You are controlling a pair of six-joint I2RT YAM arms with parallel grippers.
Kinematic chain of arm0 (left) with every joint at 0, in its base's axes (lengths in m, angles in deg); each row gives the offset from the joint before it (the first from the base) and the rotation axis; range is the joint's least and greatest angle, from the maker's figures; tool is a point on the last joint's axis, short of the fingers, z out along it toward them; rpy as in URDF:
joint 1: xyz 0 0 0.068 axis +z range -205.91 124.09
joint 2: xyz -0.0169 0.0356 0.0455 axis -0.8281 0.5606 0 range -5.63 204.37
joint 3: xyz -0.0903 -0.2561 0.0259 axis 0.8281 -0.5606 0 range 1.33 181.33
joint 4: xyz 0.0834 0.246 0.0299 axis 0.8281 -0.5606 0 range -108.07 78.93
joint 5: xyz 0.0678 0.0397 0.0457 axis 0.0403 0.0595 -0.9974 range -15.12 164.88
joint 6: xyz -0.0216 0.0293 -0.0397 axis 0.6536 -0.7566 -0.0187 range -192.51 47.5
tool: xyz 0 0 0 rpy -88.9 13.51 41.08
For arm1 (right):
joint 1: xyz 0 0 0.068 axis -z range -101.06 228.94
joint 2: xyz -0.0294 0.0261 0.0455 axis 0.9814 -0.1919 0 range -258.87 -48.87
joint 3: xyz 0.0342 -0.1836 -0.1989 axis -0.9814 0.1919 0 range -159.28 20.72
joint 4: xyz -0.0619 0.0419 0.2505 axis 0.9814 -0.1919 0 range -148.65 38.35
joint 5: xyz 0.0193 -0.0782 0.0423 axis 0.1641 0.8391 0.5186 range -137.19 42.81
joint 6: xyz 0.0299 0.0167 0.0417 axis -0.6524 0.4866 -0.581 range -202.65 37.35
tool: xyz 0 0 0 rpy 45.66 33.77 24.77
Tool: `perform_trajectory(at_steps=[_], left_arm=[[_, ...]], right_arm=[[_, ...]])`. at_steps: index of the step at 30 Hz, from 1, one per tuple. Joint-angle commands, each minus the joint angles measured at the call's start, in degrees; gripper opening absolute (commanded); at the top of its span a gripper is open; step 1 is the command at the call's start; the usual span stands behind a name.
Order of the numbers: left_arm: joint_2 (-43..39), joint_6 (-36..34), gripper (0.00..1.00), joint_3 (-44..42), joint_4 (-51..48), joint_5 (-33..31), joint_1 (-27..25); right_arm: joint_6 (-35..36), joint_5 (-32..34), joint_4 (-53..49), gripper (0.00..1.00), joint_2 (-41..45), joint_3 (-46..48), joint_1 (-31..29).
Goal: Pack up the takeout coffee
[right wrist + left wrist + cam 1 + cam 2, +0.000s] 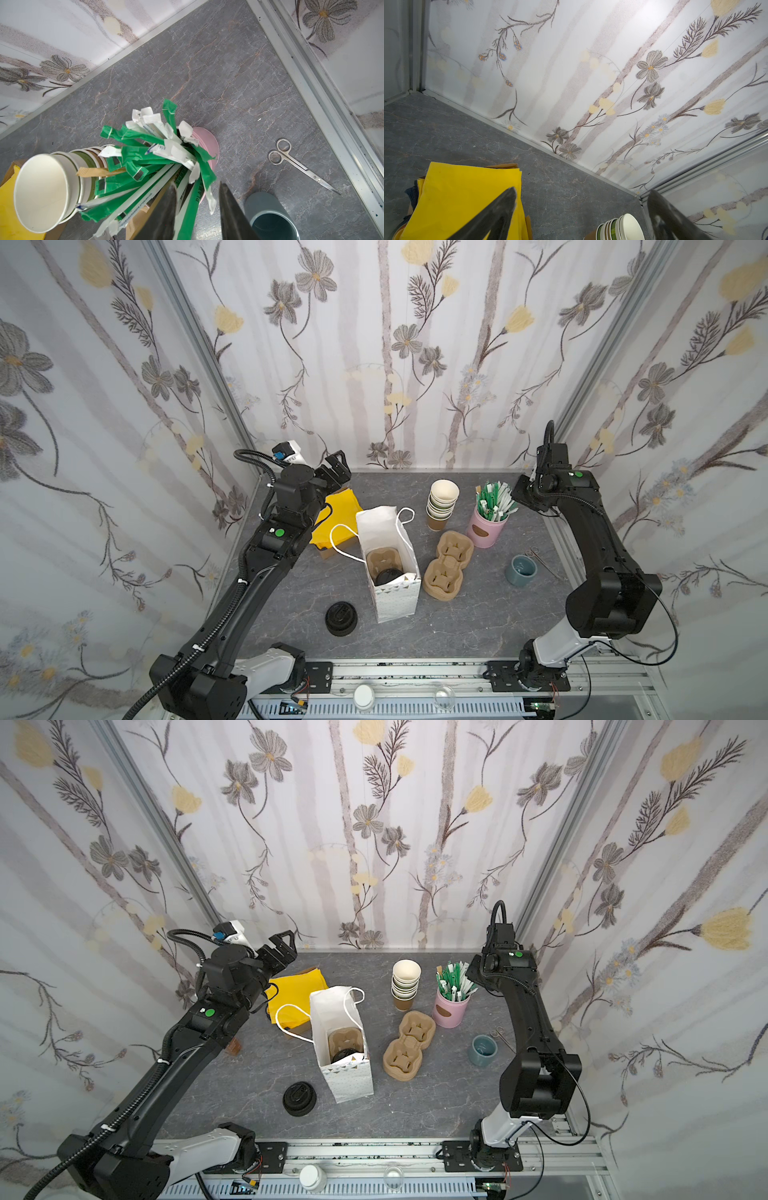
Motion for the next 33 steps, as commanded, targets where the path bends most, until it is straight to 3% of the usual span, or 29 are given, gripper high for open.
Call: perform_trajectory(at_steps=[1, 12, 33], left_arm=[[-0.07, -0.15, 0.99, 0.45, 2.42, 0.39, 0.0], [-0.69, 0.05, 0.99, 0.14, 2.53, -0.67, -0.03], [-1.12, 0.75, 0.98, -0.12, 2.62, -1.01, 0.02]], right_arm=[[1.53, 0.01, 2.59, 0.35, -1.02, -0.4, 0.15], [1.69, -1.29, 4.87, 0.28, -2.84, 0.56, 0.32], [1.44, -2.31, 5.06, 0.03, -1.66, 0.71, 0.41]])
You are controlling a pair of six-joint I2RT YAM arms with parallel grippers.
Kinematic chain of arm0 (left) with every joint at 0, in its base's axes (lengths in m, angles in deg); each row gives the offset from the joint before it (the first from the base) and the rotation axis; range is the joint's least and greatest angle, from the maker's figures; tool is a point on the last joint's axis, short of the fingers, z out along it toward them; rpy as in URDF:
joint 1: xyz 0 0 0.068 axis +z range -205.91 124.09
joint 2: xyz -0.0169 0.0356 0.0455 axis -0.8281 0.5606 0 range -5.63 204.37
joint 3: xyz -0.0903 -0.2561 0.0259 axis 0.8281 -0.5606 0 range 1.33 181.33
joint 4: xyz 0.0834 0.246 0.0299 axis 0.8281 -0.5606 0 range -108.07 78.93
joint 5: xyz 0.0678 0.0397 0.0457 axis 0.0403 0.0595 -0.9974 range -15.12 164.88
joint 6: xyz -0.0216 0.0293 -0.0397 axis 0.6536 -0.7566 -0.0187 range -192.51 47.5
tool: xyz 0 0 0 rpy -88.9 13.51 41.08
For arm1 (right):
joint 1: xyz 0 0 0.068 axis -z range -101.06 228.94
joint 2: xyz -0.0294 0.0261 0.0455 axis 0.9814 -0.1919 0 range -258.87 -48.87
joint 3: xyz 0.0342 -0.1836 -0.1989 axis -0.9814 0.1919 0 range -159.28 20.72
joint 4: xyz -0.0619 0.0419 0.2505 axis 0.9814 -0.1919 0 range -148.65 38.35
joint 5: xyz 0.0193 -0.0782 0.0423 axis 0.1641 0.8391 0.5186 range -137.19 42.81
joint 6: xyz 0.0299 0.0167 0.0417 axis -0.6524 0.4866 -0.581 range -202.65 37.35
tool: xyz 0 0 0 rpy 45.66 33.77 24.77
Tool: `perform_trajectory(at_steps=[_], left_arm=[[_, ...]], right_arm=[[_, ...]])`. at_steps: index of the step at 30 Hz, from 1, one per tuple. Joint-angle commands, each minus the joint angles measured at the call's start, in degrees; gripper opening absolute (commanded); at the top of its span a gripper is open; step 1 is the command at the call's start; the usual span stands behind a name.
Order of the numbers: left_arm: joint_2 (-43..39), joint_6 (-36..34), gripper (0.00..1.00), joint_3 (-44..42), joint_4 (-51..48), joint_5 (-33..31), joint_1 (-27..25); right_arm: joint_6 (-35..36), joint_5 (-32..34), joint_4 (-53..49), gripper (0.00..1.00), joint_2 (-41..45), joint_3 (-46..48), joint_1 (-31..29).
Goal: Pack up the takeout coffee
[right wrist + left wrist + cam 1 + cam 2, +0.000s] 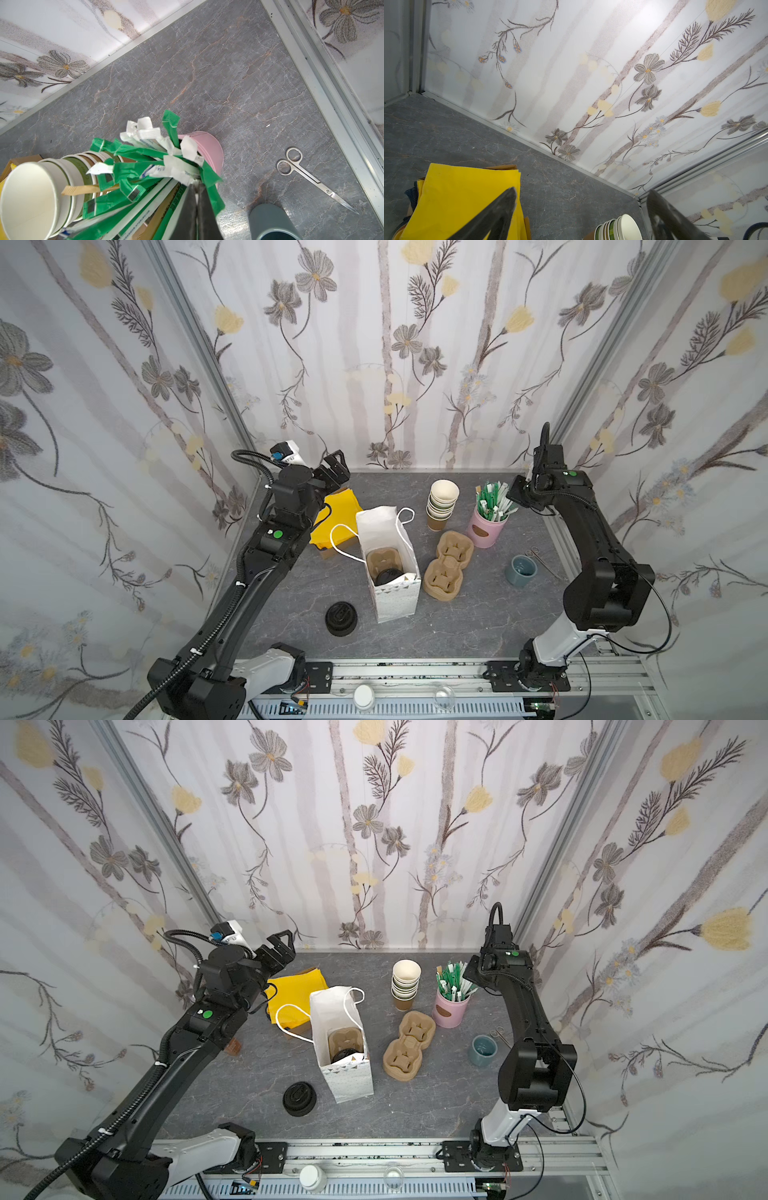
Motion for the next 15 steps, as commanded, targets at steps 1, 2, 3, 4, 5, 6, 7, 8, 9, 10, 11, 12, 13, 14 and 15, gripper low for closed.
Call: perform_trajectory(at_steps=[1, 2, 3, 4, 5, 6, 7, 8, 9, 10, 11, 12, 13, 14, 15], left_arm=[[-0.35, 0.73, 0.98, -0.12, 2.61, -0.79, -0.01], [-0.4, 0.73, 0.98, -0.16, 2.62, -0.85, -0.01], [-0.46, 0.73, 0.98, -0.16, 2.62, -0.85, -0.01], [-0.49, 0.73, 0.98, -0.18, 2.62, -0.86, -0.01], [-0.49, 0.74, 0.98, -0.21, 2.62, -0.86, -0.04], [-0.49, 0.74, 0.98, -0.17, 2.57, -0.86, -0.06], [-0.48, 0.75, 0.98, -0.17, 2.62, -0.92, -0.04], [-0.53, 0.73, 0.98, -0.19, 2.57, -0.93, 0.0], [-0.58, 0.64, 0.98, -0.19, 2.62, -0.94, -0.05], [-0.58, 0.69, 0.99, -0.19, 2.62, -0.95, 0.0], [-0.58, 0.64, 0.99, -0.24, 2.62, -0.94, -0.02], [-0.57, 0.64, 0.99, -0.31, 2.62, -0.95, -0.02], [-0.66, 0.6, 0.99, -0.34, 2.61, -0.95, -0.04], [-0.67, 0.56, 0.99, -0.43, 2.57, -0.94, 0.01], [-0.75, 0.55, 0.99, -0.47, 2.62, -0.95, -0.06]], right_arm=[[0.26, -0.13, 1.98, 0.03, 0.94, 0.12, -0.04], [0.26, -0.05, 1.97, 0.02, 1.21, 0.04, 0.0], [0.21, 0.03, 1.69, 0.02, 1.54, 0.04, -0.01], [0.19, 0.08, 1.39, 0.01, 1.99, -0.04, -0.03], [0.17, 0.09, 1.13, 0.01, 2.37, -0.05, 0.0], [0.08, 0.17, 0.78, 0.0, 2.97, -0.2, -0.01], [-0.08, 0.18, 0.6, 0.0, 3.69, -0.35, -0.07], [-0.22, 0.28, 0.3, 0.0, 4.31, -0.47, -0.01], [-0.4, 0.27, -0.12, 0.0, 5.09, -0.73, -0.01], [-0.45, 0.31, -0.69, 0.0, 5.82, -0.95, -0.01], [-0.53, 0.27, -1.15, 0.0, 6.21, -1.3, 0.0], [-0.53, 0.31, -1.59, 0.0, 6.8, -1.52, 0.0], [-0.54, 0.46, -1.86, 0.0, 7.48, -1.69, 0.0], [-0.58, 0.45, -1.99, 0.0, 7.89, -1.84, -0.06], [-0.6, 0.42, -2.16, 0.0, 8.33, -1.98, 0.0]])
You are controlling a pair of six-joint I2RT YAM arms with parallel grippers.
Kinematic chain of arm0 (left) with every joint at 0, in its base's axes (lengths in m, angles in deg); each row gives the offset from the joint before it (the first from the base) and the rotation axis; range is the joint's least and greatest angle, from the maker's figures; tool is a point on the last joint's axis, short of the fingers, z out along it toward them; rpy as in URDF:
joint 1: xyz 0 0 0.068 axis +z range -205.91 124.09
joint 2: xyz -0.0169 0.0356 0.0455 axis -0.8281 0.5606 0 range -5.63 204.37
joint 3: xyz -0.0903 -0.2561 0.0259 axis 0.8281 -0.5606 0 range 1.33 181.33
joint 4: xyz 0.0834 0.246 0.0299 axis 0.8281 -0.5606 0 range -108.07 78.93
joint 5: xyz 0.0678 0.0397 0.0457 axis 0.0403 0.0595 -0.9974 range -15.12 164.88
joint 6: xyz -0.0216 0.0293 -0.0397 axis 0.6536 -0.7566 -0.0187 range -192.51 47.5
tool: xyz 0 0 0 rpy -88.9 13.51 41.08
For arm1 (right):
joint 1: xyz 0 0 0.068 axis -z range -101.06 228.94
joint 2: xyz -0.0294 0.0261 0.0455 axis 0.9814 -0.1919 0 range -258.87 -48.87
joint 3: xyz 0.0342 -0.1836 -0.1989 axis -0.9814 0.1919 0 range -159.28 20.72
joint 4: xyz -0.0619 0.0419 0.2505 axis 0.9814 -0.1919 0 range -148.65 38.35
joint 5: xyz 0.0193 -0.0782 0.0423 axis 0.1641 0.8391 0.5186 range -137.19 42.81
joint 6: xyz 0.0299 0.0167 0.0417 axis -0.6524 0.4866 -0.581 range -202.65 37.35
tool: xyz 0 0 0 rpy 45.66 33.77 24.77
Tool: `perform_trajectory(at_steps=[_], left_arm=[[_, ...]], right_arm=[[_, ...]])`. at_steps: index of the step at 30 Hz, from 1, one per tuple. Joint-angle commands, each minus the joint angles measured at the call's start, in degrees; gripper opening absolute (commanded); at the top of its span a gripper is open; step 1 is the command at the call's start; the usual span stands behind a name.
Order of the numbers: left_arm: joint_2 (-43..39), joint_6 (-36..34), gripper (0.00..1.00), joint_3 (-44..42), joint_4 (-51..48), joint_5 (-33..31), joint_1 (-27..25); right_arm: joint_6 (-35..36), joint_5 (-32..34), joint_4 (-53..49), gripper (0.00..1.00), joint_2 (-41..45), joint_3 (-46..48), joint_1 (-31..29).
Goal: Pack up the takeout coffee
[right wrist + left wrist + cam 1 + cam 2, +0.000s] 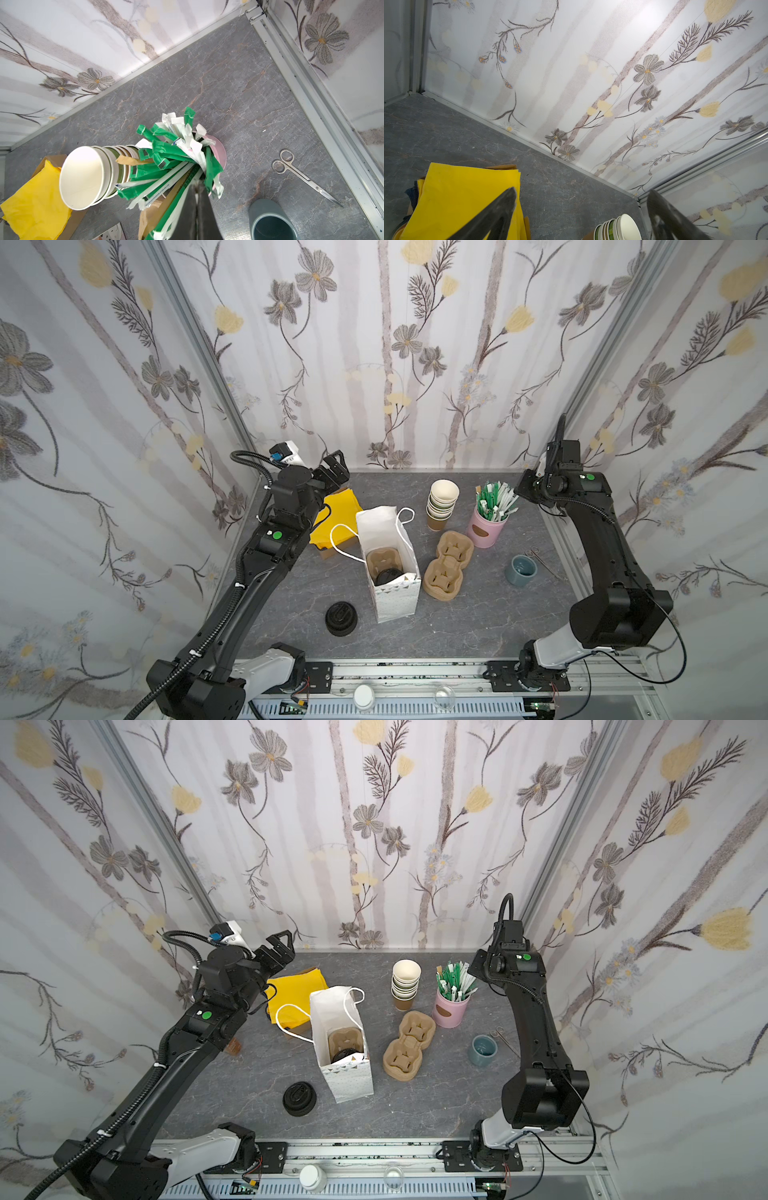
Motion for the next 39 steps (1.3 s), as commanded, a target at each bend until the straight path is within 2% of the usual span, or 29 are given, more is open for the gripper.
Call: perform_trajectory(at_steps=[1, 12, 19, 29, 33, 36, 39], left_arm=[[-0.41, 0.4, 0.99, -0.17, 2.62, -0.88, -0.03], [-1.4, -0.25, 0.99, -0.52, 2.54, -0.92, 0.01], [-2.61, 0.14, 0.99, -1.6, 2.52, -0.81, 0.01], [-4.97, 0.15, 0.99, -3.16, 1.68, 1.24, 0.01], [-6.91, -0.18, 0.98, -2.93, -2.0, 2.12, -0.04], [-6.85, -0.66, 0.97, 0.78, -12.61, -0.2, -0.04], [-8.33, -0.74, 0.97, 2.58, -19.56, -0.83, 0.0]], right_arm=[[-0.63, 0.33, -0.54, 0.0, 1.16, -0.71, 0.06], [-0.82, 1.43, 0.3, 0.0, 1.7, -3.35, 0.08], [1.28, 5.8, -0.37, 0.0, 5.48, -6.29, 0.08], [1.66, 6.62, -4.3, 0.0, 11.61, -11.23, 0.0], [0.76, 3.54, -5.28, 0.0, 13.83, -14.79, -0.17], [-0.5, -2.08, -2.49, 0.0, 16.4, -16.0, -1.19], [-1.78, -6.74, 2.42, 0.0, 18.92, -15.83, -4.9]])
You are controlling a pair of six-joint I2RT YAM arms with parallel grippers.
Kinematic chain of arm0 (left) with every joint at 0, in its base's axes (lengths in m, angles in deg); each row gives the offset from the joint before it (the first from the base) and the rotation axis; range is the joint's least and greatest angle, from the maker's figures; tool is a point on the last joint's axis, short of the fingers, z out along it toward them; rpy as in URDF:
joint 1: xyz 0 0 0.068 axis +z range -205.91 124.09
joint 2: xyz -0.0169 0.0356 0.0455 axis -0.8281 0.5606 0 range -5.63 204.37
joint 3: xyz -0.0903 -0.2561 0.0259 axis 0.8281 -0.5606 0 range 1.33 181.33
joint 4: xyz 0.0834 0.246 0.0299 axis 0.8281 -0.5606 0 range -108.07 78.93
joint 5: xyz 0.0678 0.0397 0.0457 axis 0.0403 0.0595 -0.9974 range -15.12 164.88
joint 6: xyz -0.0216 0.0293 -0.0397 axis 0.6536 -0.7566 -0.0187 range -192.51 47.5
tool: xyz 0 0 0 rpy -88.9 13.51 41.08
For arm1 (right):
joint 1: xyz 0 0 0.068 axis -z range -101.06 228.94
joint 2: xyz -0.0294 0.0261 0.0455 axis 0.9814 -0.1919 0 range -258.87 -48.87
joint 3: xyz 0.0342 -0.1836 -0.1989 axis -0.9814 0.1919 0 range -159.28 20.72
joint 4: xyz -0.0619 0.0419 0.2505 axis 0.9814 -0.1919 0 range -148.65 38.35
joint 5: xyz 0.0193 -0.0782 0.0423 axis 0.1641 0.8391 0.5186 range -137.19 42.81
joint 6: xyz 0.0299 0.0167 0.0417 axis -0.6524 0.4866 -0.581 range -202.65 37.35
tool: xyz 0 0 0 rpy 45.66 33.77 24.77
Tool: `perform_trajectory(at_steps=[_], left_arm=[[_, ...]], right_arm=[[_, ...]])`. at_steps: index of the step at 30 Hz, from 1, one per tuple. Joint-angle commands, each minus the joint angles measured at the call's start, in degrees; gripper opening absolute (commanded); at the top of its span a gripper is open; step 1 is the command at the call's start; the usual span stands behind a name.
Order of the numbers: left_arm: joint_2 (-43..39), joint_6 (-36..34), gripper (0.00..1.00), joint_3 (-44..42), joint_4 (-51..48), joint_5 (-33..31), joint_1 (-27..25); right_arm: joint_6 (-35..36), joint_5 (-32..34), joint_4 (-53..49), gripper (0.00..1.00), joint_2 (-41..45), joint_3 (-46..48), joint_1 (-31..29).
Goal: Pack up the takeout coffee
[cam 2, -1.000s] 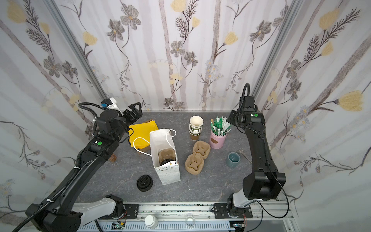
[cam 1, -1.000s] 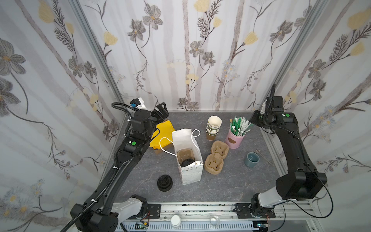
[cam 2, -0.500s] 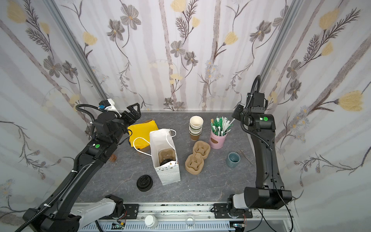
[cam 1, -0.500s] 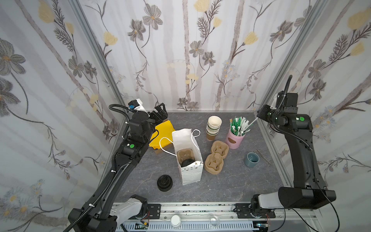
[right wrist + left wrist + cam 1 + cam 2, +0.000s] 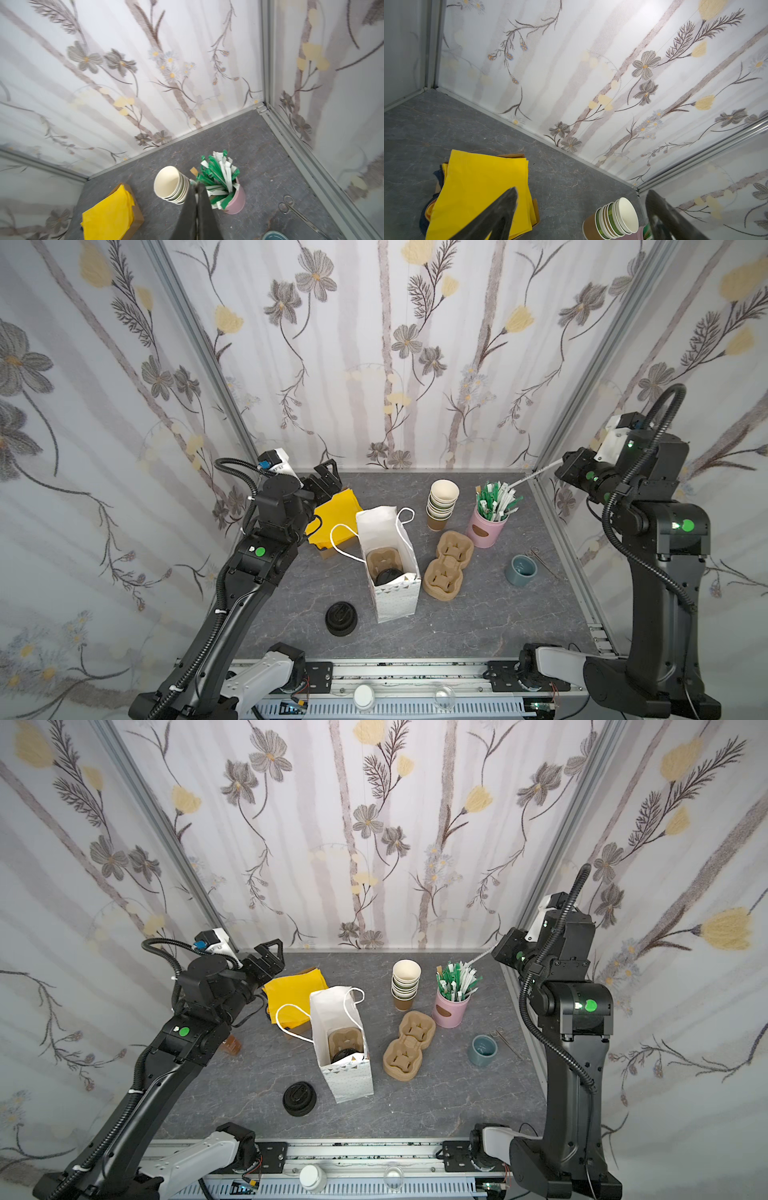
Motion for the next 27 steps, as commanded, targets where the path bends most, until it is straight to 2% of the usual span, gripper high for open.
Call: perform_trajectory(at_steps=[1, 8, 14, 20, 27], left_arm=[[-1.85, -0.21, 0.97, 1.7, -10.23, -1.69, -0.01], [-4.74, 2.02, 0.96, 6.19, -24.1, 2.21, -0.05], [-7.11, 4.56, 0.97, 7.68, -30.22, 12.32, -0.05], [-7.41, 7.93, 0.96, 4.8, -29.63, 23.22, -0.03], [-8.81, 9.02, 0.84, 0.14, -29.65, 24.0, -0.06]], right_arm=[[-1.8, -6.96, 7.33, 0.0, 1.46, -0.04, -3.85], [-4.0, -8.1, 18.91, 0.0, 3.24, 1.17, -20.02], [-1.86, -5.45, 22.74, 0.0, 1.13, -0.16, -33.42], [6.89, 3.52, 17.85, 0.0, -4.81, -4.89, -45.3], [12.82, 11.88, 7.75, 0.0, -13.96, -12.66, -54.78]])
